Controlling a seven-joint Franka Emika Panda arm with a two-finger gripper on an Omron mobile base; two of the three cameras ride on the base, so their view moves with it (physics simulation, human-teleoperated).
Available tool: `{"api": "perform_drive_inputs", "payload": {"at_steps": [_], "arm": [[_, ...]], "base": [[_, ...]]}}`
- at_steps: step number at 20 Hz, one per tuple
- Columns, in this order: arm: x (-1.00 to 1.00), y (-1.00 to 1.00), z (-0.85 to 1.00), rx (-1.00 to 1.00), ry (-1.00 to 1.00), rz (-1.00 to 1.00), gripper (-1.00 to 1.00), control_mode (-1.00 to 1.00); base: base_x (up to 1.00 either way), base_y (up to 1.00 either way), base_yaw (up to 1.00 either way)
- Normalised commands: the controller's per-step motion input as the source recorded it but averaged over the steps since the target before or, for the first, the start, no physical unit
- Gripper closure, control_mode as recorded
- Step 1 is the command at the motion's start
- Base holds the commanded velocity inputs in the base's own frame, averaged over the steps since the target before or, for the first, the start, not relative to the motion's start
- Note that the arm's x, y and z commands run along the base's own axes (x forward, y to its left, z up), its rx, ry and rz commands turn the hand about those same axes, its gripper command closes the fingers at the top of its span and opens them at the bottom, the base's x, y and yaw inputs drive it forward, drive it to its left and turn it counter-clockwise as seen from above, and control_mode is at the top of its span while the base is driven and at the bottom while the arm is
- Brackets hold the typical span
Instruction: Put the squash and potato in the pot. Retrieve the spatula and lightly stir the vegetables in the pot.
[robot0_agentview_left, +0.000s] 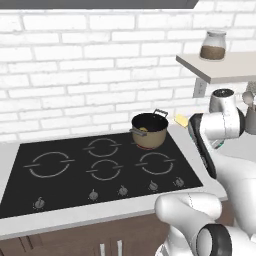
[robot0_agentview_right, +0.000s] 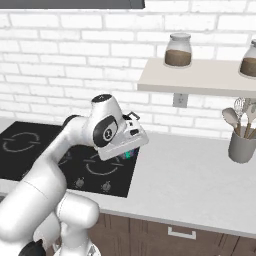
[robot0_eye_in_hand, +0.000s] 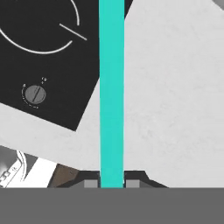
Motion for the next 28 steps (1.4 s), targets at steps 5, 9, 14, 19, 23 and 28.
{"api": "perform_drive_inputs", "payload": {"at_steps": [5,9,14,19,23,28], "arm": [[0.31,0.45,0.43,-0.22,0.01,0.14,1.00,-1.00],[0.32,0.28,0.55,-0.29,0.00,0.14,1.00,-1.00],[0.44,0.23,0.28,-0.35,0.03,0.13,1.00,-1.00],[0.61,0.02,0.11,-0.27,0.09,0.11,1.00,-1.00],[0.38,0.00,0.11,-0.26,0.00,0.16,1.00,-1.00],[0.35,0.02,0.29,-0.20,0.01,0.20,1.00,-1.00]], "base": [[0.00,0.00,0.00],[0.00,0.00,0.00],[0.00,0.00,0.00],[0.00,0.00,0.00],[0.00,0.00,0.00],[0.00,0.00,0.00]]}}
